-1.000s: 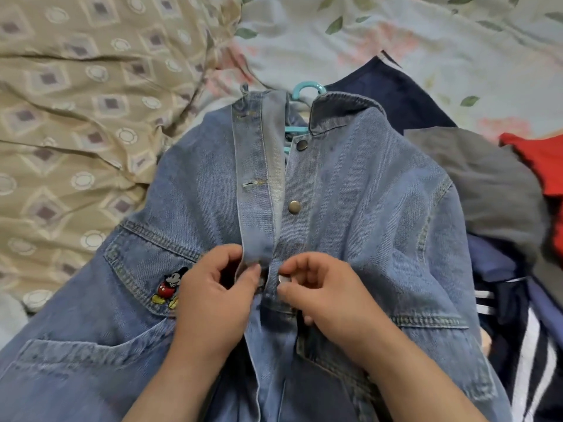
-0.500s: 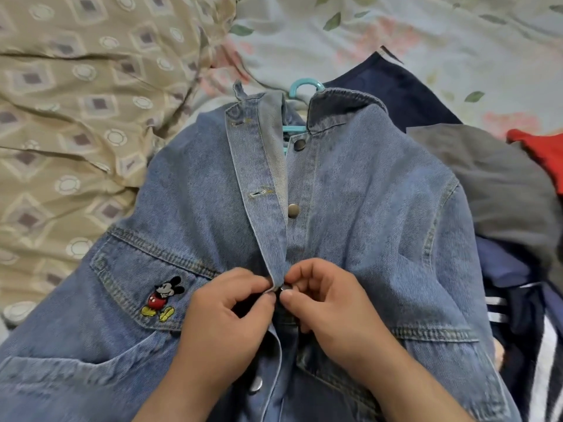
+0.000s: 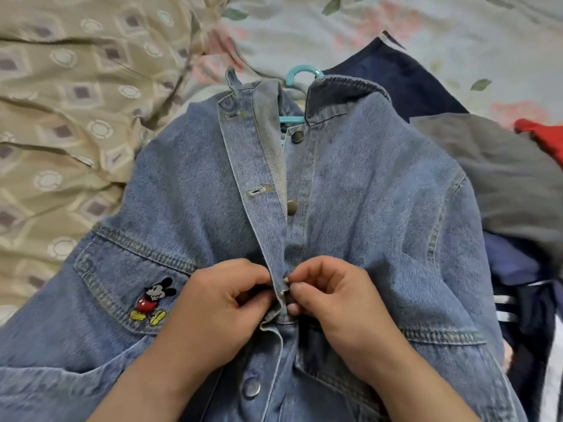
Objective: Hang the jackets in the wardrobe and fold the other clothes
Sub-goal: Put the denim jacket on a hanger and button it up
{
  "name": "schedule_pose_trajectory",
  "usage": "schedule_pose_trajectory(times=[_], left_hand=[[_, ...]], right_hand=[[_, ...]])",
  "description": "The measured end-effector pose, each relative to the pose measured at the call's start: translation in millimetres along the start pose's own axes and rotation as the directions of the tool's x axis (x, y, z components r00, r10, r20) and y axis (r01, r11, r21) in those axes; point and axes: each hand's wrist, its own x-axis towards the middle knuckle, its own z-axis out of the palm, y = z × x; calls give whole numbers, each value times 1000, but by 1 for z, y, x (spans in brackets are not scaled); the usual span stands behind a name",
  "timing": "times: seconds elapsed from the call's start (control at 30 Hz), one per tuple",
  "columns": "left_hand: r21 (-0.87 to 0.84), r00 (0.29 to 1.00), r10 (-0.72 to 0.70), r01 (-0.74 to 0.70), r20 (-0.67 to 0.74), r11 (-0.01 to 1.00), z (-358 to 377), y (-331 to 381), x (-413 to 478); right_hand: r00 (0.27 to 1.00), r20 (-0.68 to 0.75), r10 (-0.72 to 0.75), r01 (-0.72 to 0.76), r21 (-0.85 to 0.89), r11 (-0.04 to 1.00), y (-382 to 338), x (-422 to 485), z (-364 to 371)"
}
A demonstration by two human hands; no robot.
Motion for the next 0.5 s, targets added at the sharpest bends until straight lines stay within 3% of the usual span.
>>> schedule_pose_trajectory(times=[0.2,0.5], left_hand=[[-17,993,69,-70,-91,997,11,-2,-4],[41,991,40,-35,-124,999,16,-5,-6]], right_hand=[[998,-61,10,-11,-13,1000,0,1,4],[996,-86,1,-13,-142,990,4,2,5]])
